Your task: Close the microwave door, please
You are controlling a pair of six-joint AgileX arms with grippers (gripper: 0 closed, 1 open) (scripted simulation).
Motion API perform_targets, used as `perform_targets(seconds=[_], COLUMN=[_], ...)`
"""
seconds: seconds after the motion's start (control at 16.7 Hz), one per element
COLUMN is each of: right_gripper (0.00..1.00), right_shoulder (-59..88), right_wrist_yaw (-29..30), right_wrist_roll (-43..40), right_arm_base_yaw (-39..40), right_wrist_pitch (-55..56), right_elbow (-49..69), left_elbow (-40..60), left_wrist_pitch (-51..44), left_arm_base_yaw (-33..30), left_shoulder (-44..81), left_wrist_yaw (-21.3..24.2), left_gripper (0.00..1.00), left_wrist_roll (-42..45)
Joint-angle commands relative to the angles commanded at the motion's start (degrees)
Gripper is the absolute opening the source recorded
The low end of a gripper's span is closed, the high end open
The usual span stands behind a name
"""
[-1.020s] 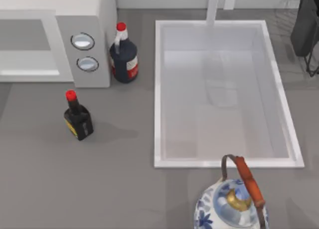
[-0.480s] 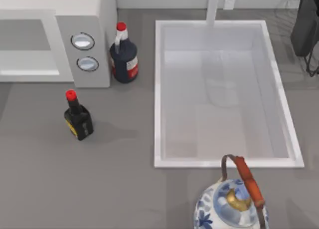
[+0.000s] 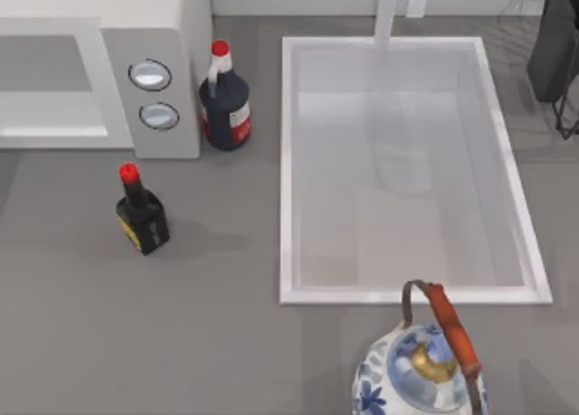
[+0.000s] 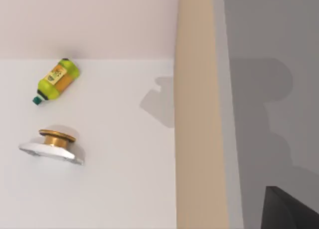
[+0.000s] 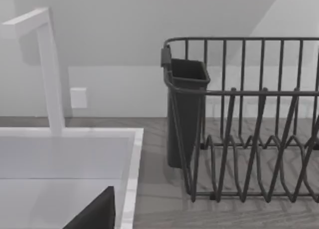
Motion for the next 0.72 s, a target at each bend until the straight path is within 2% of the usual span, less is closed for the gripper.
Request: perform_targets(seconds=[0.18, 0.48, 0.72], right_gripper=[1.00, 1.00, 1.00], right_shoulder=[0.00, 0.00, 0.00], right_wrist_yaw=[0.00, 0.00, 0.00], right_wrist_roll=[0.00, 0.00, 0.00], right_arm_base_yaw=[0.00, 0.00, 0.00], right_wrist_pitch=[0.00, 0.00, 0.00], right_elbow=[0.00, 0.00, 0.00], left_elbow=[-4.08, -18.36, -21.92], left_wrist_pitch=[2.22, 8.51, 10.64], left_arm_base_yaw=[-2.11, -7.85, -9.73], left_shoulder=[-3.79, -14.33, -17.65], left_wrist_yaw=[-1.06, -3.89, -4.80], left_gripper=[0.00, 0.00, 0.00], left_wrist_roll=[-2.31, -8.68, -10.78])
